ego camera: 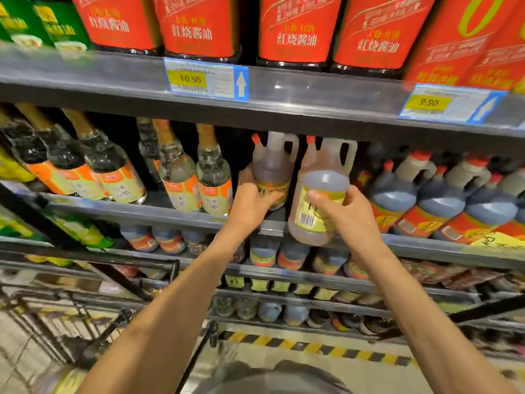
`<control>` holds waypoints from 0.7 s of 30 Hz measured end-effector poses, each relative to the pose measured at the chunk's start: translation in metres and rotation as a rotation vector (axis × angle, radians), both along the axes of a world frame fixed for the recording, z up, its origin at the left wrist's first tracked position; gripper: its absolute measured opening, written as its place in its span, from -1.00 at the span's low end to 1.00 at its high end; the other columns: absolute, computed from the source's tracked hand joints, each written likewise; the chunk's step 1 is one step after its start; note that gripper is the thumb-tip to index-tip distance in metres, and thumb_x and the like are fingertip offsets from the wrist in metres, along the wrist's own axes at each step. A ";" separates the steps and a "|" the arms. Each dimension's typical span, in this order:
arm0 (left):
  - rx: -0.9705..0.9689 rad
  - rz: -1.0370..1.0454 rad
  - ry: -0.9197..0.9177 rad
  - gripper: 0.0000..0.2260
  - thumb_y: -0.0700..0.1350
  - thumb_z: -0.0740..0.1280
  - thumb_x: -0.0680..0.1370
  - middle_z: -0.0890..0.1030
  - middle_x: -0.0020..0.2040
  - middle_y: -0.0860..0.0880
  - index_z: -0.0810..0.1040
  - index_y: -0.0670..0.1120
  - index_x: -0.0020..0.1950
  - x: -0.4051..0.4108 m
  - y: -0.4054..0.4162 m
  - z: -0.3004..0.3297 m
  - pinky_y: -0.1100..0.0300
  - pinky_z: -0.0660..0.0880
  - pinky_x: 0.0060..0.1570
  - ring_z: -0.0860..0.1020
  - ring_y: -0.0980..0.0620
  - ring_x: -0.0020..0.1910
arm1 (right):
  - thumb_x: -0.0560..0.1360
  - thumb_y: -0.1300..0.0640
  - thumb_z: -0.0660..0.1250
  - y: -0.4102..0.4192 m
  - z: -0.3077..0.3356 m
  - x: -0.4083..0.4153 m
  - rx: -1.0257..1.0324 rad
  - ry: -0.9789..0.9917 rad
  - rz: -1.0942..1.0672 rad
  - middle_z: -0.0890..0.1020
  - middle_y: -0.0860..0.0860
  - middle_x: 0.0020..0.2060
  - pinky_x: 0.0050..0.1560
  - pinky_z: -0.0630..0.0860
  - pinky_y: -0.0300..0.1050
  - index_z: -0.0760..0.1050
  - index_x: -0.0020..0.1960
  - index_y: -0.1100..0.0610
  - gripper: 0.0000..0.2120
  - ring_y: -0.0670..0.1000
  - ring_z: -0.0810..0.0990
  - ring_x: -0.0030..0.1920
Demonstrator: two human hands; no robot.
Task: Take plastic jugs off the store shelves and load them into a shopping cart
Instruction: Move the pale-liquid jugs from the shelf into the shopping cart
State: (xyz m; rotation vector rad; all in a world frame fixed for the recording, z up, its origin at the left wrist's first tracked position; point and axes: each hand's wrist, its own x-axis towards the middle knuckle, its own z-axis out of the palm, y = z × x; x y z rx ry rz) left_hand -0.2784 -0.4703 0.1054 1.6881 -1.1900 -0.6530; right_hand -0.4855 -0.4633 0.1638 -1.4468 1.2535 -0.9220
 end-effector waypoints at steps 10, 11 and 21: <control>-0.070 0.027 -0.113 -0.20 0.01 0.55 0.46 0.58 0.29 -0.12 0.20 -0.19 0.55 -0.001 0.001 -0.013 0.10 0.52 0.22 0.55 -0.04 0.27 | 0.36 0.03 0.64 -0.048 -0.043 0.025 -0.189 0.124 -0.116 0.62 -0.03 0.17 0.12 0.57 -0.30 0.33 0.45 0.21 -0.20 -0.15 0.62 0.10; -0.054 0.037 -0.129 -0.20 0.02 0.57 0.44 0.57 0.28 -0.13 0.22 -0.19 0.53 0.000 -0.001 -0.016 0.03 0.53 0.24 0.55 -0.06 0.27 | 0.36 0.00 0.63 -0.052 -0.050 0.026 -0.170 0.124 -0.107 0.61 0.01 0.21 0.17 0.57 -0.25 0.29 0.48 0.21 -0.16 -0.11 0.61 0.17; 0.095 0.114 -0.182 -0.47 -0.11 0.55 0.46 0.61 0.17 -0.20 0.46 -0.32 0.30 0.002 -0.019 -0.021 0.00 0.52 0.19 0.57 -0.08 0.12 | 0.31 -0.36 0.51 -0.079 -0.081 0.032 -0.073 0.516 0.002 0.72 0.13 0.01 -0.02 0.49 -0.07 0.67 0.07 0.24 -0.32 0.07 0.66 0.07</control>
